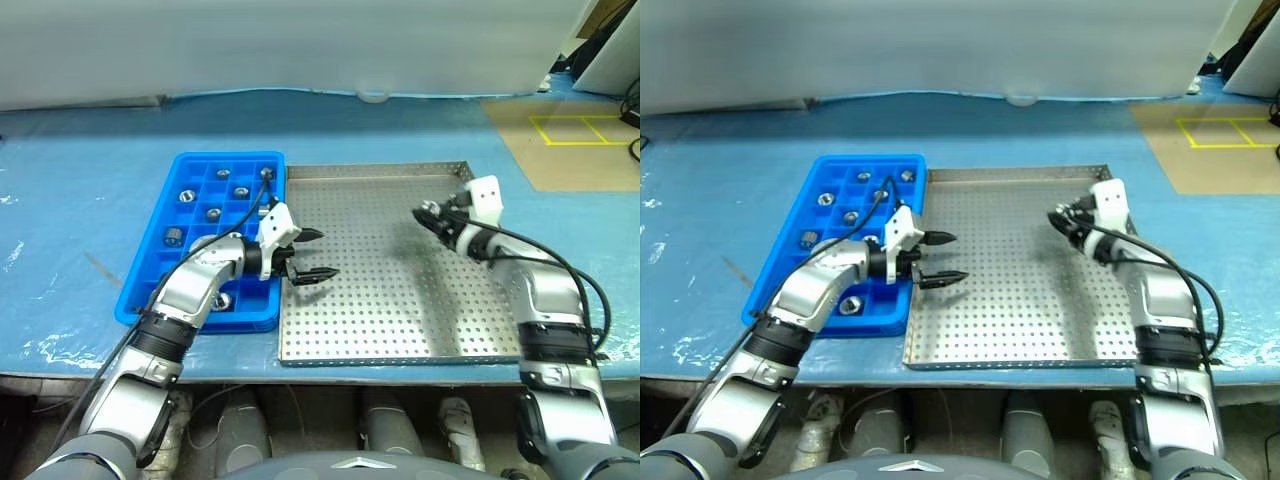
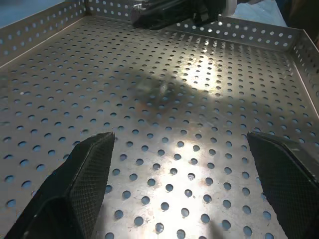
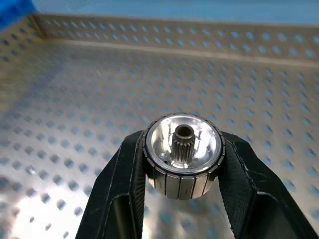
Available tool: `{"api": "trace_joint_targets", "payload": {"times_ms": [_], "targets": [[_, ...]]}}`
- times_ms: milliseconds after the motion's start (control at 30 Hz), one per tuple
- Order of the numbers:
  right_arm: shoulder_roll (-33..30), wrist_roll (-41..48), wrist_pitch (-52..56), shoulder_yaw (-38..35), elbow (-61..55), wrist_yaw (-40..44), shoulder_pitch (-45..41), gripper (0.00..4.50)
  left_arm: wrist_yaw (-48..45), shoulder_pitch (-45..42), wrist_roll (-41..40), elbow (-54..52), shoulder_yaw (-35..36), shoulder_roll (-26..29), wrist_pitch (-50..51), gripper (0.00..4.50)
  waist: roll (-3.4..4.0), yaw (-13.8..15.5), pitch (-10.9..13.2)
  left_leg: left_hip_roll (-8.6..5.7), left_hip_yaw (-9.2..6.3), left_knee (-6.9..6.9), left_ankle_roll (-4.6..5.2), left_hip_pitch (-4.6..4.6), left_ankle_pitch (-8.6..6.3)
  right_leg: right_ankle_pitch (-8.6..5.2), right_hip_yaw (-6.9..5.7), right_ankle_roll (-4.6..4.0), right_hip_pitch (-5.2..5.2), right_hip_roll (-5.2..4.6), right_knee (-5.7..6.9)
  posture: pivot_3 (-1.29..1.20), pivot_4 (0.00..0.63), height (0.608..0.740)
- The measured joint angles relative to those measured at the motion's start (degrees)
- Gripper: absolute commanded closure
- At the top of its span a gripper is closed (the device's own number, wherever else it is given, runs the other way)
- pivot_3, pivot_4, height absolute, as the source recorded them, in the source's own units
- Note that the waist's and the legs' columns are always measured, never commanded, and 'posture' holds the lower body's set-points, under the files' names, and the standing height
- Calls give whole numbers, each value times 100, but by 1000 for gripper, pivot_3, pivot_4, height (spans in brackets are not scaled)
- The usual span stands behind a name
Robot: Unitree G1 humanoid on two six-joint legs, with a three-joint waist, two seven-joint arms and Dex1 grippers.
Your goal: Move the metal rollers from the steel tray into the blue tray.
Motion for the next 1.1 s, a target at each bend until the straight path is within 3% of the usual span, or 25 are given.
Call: {"api": "trace_joint_targets", "payload": {"times_ms": [200,367,633,933,967,1100], "targets": [[495,104,-473,869,431,967,-873,2856,371,629,-128,-766,499,409,368,0,-2,149,1,7,-1,-10,2,-14,-2,-4,-24,-8,-5,-2,-8,110,150,740],[836,-23,-975,1813,1394,2181,-1409,2856,973,1694,-297,-1845,1052,649,845,0,-5,396,4,12,-6,-12,2,-33,-2,-8,-43,-13,-13,-6,-10,246,150,740],[1191,-358,-1742,2348,2587,3150,-2146,2856,1641,2653,-450,-2955,1641,816,1323,0,-8,758,6,15,-23,-12,-2,-37,-1,-8,-56,-13,-8,-6,-6,386,150,740],[1252,-782,-2294,2696,3250,3789,-2172,2856,1969,2964,-546,-3319,1746,843,1496,0,-8,991,7,15,-41,-8,-5,-51,1,-8,-64,-14,-12,-3,-5,397,150,740],[1255,-825,-2344,2698,3271,3799,-2181,2138,1980,2958,-551,-3321,1745,853,1496,0,-7,992,7,15,-42,-8,-6,-51,1,-8,-63,-13,-11,-3,-4,385,150,740],[1246,-935,-2480,2700,3308,3839,-2191,858,1979,2829,-561,-3311,1741,896,1495,0,-8,1005,7,15,-48,-6,-8,-49,2,-8,-64,-14,-8,-1,1,360,150,740]]}}
